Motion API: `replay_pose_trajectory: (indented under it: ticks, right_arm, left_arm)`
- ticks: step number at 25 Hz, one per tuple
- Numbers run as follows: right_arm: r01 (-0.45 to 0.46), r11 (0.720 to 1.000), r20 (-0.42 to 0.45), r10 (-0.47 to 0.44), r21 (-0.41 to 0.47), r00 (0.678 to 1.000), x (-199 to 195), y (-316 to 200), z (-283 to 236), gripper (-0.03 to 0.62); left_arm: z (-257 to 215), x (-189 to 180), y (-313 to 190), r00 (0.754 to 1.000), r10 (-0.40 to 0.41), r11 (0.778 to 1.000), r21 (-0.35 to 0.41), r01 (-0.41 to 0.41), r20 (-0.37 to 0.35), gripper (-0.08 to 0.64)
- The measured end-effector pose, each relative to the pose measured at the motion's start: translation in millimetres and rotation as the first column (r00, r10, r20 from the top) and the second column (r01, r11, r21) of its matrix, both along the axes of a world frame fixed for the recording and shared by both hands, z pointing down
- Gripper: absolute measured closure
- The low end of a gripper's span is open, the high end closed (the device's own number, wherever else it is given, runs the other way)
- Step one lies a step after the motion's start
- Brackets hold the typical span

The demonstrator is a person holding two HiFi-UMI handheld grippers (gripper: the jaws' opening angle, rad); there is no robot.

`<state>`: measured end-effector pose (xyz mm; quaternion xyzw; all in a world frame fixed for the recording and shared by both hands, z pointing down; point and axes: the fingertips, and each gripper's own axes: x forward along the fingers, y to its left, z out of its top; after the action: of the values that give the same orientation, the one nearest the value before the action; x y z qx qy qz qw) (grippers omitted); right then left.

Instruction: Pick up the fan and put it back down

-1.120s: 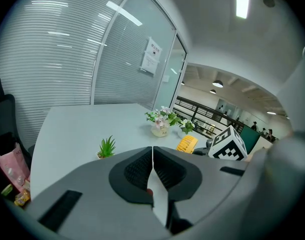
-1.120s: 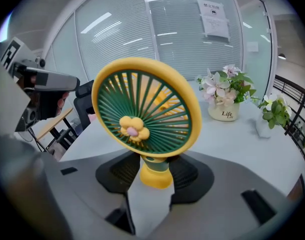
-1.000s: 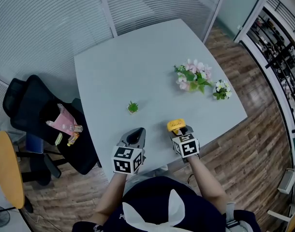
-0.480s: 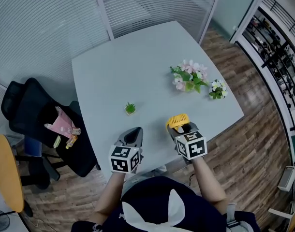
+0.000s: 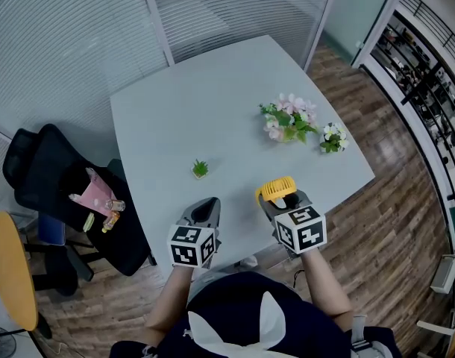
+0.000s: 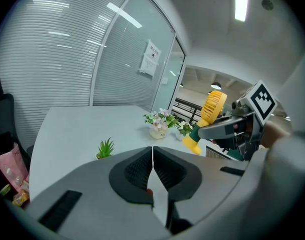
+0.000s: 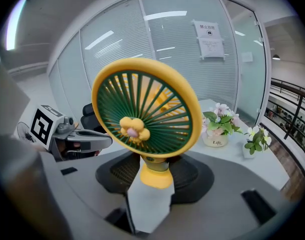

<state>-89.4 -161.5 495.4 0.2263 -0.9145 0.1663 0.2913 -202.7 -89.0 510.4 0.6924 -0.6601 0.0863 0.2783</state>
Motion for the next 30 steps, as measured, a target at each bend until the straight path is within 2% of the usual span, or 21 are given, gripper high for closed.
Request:
replay_pose_trajectory:
  ticks: [20,30]
  right_arm:
    - [-0.080,0.997,-0.008,0.080,-0.010,0.997,25,-5,4,0.406]
    - [-0.166,0.986,-0.027,0.166,-0.008,0.986,58,-10,8,0.405]
  left_arm:
    - [1,9,4,1.000,0.023,1.000,-0.006,-0.023,0.000,0.535]
    - [5,30,-6,0.996,0.090,0.996,-0.016,-0.090,-0.008,0.535]
